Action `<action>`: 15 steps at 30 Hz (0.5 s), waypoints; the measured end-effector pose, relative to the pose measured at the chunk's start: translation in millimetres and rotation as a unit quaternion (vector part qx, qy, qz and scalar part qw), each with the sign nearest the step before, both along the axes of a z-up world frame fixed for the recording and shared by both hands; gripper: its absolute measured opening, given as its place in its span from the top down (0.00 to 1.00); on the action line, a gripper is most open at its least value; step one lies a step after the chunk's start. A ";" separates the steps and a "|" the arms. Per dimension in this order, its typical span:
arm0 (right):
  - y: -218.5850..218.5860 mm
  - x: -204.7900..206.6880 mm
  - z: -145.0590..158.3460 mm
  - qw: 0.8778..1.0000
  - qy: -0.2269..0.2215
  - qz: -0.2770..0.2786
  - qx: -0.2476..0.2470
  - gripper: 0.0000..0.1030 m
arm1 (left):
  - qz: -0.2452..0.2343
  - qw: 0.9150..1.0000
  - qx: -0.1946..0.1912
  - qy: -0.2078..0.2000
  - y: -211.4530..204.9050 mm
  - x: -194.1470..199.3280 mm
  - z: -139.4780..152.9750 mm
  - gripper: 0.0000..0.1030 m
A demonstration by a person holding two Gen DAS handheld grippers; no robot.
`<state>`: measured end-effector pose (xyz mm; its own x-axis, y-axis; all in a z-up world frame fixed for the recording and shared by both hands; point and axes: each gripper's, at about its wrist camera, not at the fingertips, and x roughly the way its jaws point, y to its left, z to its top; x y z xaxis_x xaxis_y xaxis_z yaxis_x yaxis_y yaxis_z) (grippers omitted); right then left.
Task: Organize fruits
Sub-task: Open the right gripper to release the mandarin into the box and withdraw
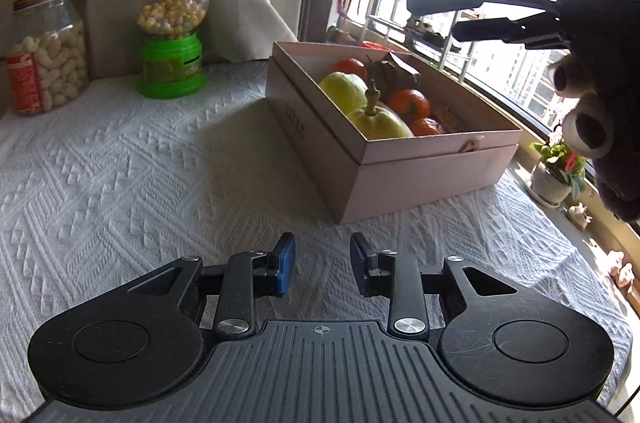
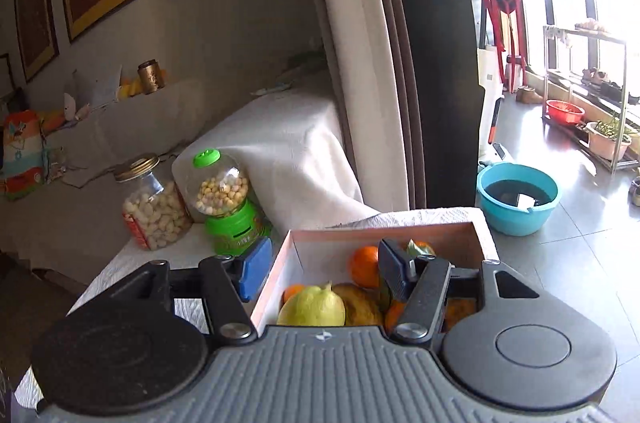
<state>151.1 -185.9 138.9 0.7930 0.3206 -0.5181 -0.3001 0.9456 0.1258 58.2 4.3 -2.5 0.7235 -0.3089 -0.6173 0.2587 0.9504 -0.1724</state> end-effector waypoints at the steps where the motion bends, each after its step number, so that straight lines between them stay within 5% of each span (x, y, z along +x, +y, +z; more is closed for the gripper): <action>1: -3.0 -15.4 -8.3 1.000 -0.001 -0.004 -0.014 0.38 | 0.002 1.000 0.003 0.002 -1.5 -0.3 -1.6 0.67; 7: -13.7 -80.3 -42.4 0.996 0.000 -0.029 -0.084 0.28 | 0.023 0.999 0.042 -0.007 -15.6 -9.3 -5.7 0.67; 15: -8.2 -89.4 -93.1 0.989 0.066 -0.046 -0.121 0.24 | 0.036 0.997 0.060 -0.013 -31.6 -11.3 -7.2 0.53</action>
